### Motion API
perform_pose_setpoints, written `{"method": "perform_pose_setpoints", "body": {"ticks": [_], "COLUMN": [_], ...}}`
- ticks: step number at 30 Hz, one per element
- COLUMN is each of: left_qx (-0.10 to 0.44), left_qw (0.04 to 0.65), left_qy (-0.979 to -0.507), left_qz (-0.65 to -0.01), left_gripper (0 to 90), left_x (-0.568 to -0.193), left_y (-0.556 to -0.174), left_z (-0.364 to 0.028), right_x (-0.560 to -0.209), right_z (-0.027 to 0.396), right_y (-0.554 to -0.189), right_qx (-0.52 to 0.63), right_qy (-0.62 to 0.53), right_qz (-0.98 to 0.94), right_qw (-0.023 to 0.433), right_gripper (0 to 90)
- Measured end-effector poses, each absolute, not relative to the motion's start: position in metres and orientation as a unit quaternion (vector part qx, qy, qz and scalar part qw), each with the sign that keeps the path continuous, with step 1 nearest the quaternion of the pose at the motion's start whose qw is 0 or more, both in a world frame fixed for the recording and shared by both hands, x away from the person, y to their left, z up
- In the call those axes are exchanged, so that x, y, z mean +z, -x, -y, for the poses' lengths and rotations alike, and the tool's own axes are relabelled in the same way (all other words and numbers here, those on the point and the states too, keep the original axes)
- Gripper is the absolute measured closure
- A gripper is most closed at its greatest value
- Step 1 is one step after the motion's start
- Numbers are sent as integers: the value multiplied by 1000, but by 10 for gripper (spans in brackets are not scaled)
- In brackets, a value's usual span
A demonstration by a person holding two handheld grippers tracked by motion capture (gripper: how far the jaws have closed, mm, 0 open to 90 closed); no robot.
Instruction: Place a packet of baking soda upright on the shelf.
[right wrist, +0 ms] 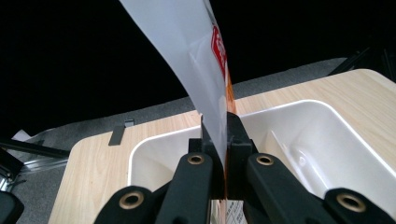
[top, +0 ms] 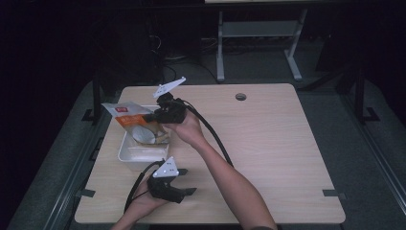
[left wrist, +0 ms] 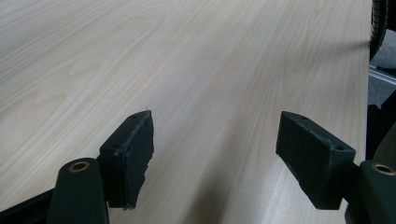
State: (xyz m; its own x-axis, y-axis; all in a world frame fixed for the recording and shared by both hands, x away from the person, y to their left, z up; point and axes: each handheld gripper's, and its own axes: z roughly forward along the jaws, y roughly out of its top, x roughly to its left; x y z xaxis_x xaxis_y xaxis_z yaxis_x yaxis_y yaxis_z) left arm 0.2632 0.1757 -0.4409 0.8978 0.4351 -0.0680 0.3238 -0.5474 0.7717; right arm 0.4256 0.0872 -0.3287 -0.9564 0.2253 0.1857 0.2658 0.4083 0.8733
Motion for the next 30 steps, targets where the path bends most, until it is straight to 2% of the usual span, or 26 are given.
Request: {"method": "perform_pose_setpoints", "body": {"ticks": [13,24,26,30], "left_qx": [64,62,62,61], "left_qw": [420,421,420,421], "left_qy": [-879,-879,-880,-879], "left_qz": [-216,-215,-214,-214], "left_gripper": [273,273,273,272], "left_x": [-442,-442,-442,-442], "left_y": [-263,-263,-263,-263], "left_z": [-176,-175,-175,-174], "right_x": [-369,-373,-376,-388], "right_z": [-94,-94,-93,-92], "right_y": [-436,-433,-434,-433], "right_qx": [-547,-520,-502,-458], "right_qy": [172,171,167,165], "right_qz": [818,836,847,872], "right_qw": [48,29,50,46], "right_gripper": [898,880,754,774]}}
